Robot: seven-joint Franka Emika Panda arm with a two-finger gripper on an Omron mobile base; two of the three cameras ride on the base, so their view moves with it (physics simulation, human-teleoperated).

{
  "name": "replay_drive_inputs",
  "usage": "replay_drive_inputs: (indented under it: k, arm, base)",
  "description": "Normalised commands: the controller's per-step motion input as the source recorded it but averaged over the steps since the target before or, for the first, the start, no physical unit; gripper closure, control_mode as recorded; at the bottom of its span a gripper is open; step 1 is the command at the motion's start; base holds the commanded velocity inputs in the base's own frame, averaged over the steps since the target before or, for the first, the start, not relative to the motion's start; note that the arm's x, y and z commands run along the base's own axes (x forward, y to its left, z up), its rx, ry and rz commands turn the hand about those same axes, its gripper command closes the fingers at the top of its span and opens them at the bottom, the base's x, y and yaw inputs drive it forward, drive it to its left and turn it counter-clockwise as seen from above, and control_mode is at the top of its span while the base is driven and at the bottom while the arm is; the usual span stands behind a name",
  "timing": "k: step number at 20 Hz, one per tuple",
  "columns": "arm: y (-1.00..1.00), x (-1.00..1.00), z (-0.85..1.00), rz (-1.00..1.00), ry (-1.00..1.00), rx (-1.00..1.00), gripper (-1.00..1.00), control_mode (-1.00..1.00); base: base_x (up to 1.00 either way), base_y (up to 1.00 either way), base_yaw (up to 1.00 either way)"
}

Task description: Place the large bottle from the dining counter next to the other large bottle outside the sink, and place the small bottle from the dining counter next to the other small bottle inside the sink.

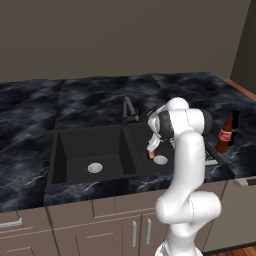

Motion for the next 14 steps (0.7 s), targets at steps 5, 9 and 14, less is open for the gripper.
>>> replay_drive_inputs:
  k: [5, 9, 14]
  arm:
    - [0.00, 0.25, -0.30, 0.02, 0.00, 0.00, 1.00, -1.00]
    - [0.00, 0.36, -0.14, 0.02, 0.00, 0.03, 1.00, -1.00]
    - [0.00, 0.39, -0.15, 0.02, 0.00, 0.04, -1.00, -1.00]
  base:
    - [0.00, 0.00, 0.00]
    - [0.00, 0.00, 0.00]
    - [0.00, 0.00, 0.00]
